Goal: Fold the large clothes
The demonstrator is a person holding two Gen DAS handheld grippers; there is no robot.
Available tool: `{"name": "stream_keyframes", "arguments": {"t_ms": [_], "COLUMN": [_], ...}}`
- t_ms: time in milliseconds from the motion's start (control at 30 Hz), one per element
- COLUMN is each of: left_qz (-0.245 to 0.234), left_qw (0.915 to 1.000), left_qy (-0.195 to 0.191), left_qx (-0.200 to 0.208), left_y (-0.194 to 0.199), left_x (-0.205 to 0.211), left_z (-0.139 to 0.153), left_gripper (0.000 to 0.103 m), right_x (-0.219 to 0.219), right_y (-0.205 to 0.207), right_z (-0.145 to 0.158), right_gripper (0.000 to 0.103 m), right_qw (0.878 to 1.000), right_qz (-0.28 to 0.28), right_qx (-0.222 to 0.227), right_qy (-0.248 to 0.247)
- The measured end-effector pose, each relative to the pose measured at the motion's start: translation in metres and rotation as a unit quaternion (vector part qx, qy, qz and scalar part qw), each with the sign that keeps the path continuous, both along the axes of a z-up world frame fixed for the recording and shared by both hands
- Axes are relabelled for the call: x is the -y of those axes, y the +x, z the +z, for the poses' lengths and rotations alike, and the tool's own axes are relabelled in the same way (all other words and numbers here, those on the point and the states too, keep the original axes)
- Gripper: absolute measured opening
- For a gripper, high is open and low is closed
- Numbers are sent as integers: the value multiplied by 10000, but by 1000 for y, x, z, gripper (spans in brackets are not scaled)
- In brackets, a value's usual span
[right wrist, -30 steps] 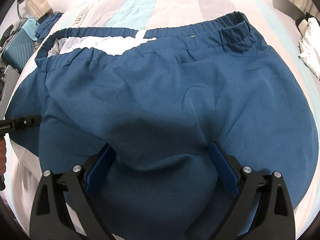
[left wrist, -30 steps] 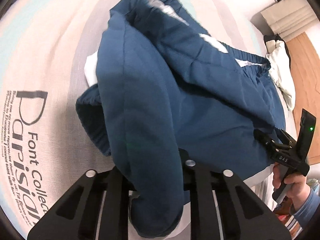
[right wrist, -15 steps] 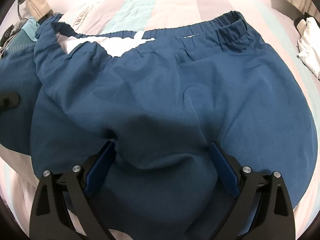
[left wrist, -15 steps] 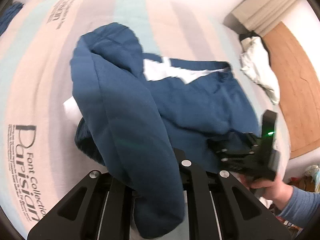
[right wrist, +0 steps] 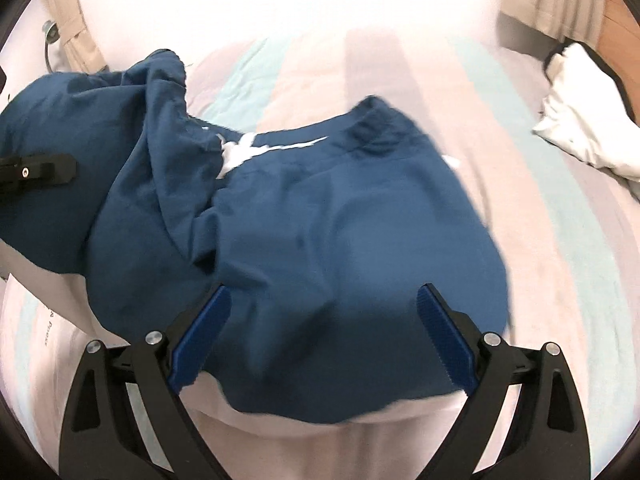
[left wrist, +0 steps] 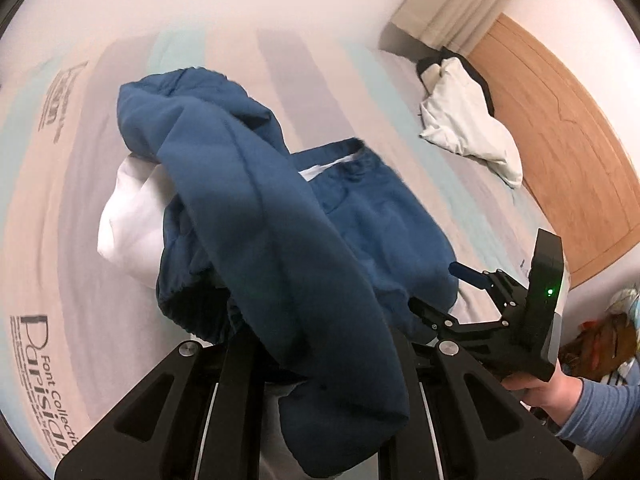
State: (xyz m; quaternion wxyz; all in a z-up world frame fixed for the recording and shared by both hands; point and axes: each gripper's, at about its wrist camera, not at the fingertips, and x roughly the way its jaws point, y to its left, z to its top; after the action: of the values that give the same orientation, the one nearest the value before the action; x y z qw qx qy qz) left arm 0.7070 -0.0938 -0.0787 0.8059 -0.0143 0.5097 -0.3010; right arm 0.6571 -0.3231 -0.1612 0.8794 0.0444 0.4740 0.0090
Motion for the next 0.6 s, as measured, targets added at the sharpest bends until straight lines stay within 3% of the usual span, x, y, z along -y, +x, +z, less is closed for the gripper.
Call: {"name": "stream_keyframes", "arguments": {"t_ms": [233, 367, 600], "left_qz": [-115, -101, -67], "left_qw": [9996, 9990, 9966], "left_qy": [201, 394, 794], "left_qx": [132, 183, 210], "left_y": [-16, -26, -42], "left_x": [72, 110, 181], "left_z": [8, 6, -25], "left_gripper": [9, 9, 9], "right_x": [48, 78, 133], "right_y": [-19, -23, -25], "right_z": [6, 21, 40], "right_gripper": [90, 90, 90], "right_qw": [9995, 9998, 9998], "right_qz": [-176, -25, 126], "right_qx": [97, 137, 121], "right_qy": [261, 106, -128]}}
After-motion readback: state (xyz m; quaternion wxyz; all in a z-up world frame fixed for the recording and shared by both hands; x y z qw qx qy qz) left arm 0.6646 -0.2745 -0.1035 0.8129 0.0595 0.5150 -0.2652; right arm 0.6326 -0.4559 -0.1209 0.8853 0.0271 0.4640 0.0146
